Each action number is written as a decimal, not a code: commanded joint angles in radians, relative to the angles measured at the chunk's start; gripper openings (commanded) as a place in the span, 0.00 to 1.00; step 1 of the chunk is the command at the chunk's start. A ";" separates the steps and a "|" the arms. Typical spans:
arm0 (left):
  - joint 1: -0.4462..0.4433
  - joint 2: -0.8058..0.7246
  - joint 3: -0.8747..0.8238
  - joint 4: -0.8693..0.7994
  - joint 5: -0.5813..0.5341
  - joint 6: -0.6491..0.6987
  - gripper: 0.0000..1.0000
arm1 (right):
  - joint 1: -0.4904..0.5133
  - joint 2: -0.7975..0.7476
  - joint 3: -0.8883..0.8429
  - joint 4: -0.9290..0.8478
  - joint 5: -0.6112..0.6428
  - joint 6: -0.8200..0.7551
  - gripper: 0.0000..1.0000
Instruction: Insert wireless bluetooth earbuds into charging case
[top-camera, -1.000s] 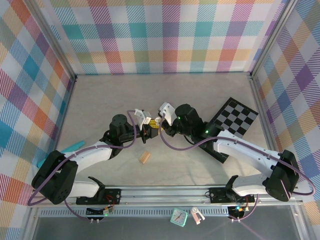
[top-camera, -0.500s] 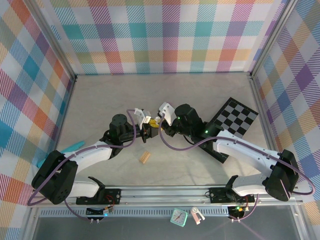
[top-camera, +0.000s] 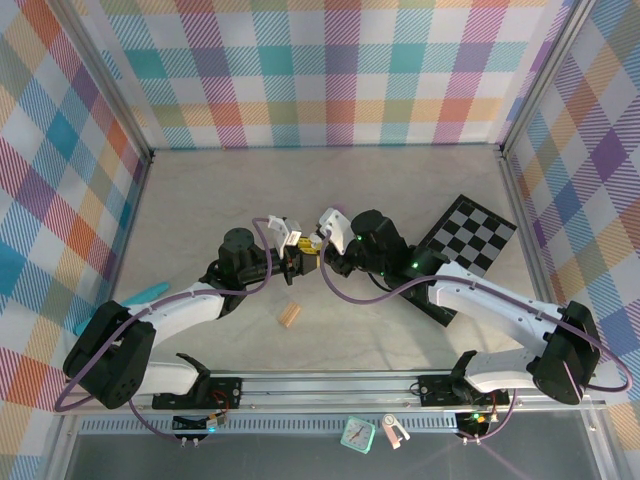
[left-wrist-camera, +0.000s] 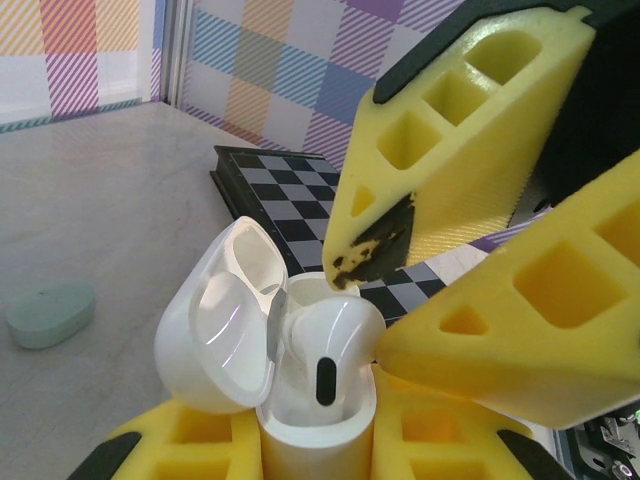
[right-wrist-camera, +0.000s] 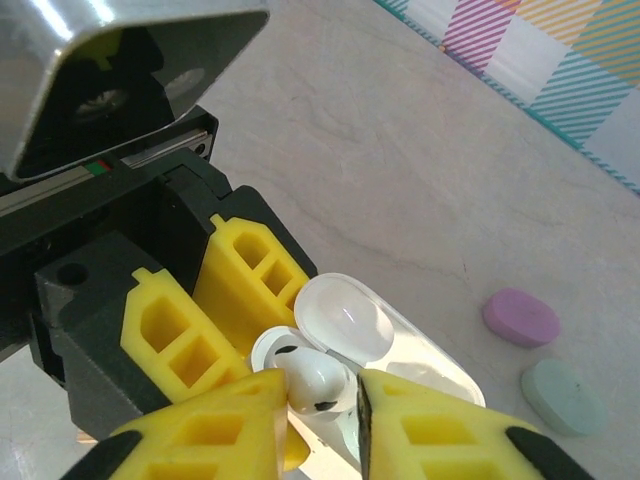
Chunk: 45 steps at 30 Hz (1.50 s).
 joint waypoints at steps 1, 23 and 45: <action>0.007 -0.019 0.031 0.070 0.013 -0.008 0.00 | 0.008 -0.012 -0.003 -0.013 -0.026 -0.009 0.31; 0.010 -0.081 -0.032 0.059 0.064 0.172 0.00 | -0.300 -0.250 -0.129 0.071 -0.211 0.355 0.73; 0.010 -0.149 -0.093 0.043 0.084 0.286 0.00 | -0.578 0.496 0.237 -0.294 -0.246 0.574 0.70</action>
